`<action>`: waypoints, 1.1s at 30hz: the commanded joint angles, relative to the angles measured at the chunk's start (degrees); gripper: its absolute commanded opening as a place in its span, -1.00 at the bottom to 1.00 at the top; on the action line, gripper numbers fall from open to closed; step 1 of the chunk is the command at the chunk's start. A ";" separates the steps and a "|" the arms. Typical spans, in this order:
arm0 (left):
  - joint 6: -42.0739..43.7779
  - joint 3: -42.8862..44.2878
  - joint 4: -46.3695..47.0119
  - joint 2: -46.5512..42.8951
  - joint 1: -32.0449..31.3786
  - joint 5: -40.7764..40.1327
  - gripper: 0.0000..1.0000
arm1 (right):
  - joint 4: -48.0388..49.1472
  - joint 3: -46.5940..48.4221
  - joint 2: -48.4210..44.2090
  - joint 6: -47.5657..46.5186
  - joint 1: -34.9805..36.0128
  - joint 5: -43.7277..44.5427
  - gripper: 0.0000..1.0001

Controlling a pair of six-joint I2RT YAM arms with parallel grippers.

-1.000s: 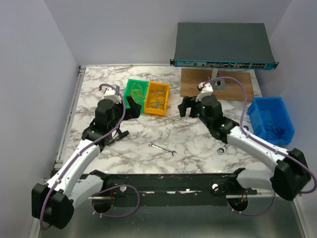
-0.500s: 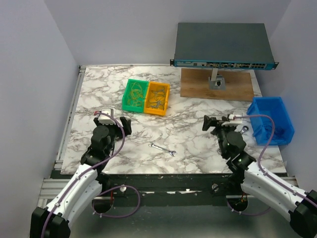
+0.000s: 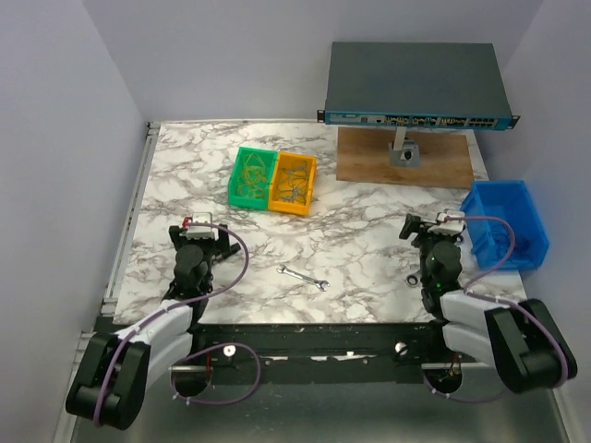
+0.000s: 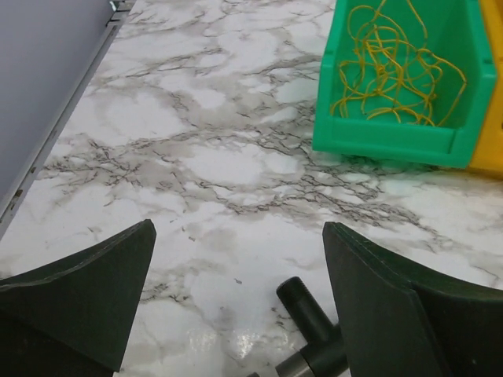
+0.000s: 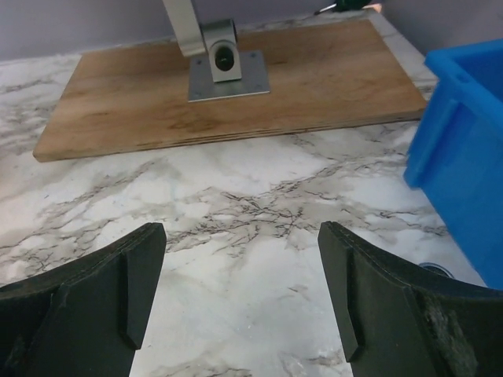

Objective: Untangle the cables

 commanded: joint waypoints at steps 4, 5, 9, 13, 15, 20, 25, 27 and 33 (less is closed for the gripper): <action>2.55 3.99 20.26 11.37 8.60 9.97 0.73 | 18.21 4.76 19.01 0.19 -5.67 -12.17 0.71; 2.13 4.21 21.01 12.88 9.64 11.72 0.74 | 19.17 4.91 21.11 1.03 -6.39 -12.27 0.71; 1.85 5.87 28.22 23.27 11.39 12.48 0.78 | 28.77 4.46 30.65 1.17 -6.99 -12.97 0.78; -0.64 10.08 20.87 23.63 12.81 10.00 0.95 | 26.13 6.50 32.78 1.08 -6.97 -11.66 1.00; -1.19 9.89 21.09 23.37 12.78 8.53 0.97 | 18.79 11.64 33.61 2.33 -7.01 -8.35 1.00; -1.12 10.27 20.79 23.55 12.84 8.47 0.97 | 23.93 9.54 34.48 0.69 -7.19 -11.16 1.00; -1.14 10.31 20.75 23.61 12.76 8.44 0.97 | 21.07 10.90 34.23 1.20 -7.30 -10.39 1.00; -1.14 10.40 20.61 23.61 12.84 8.54 0.97 | 18.45 11.32 33.39 1.78 -7.32 -10.31 1.00; -1.20 10.53 20.30 23.59 12.93 8.72 0.97 | 19.67 11.14 33.83 1.63 -7.30 -10.45 1.00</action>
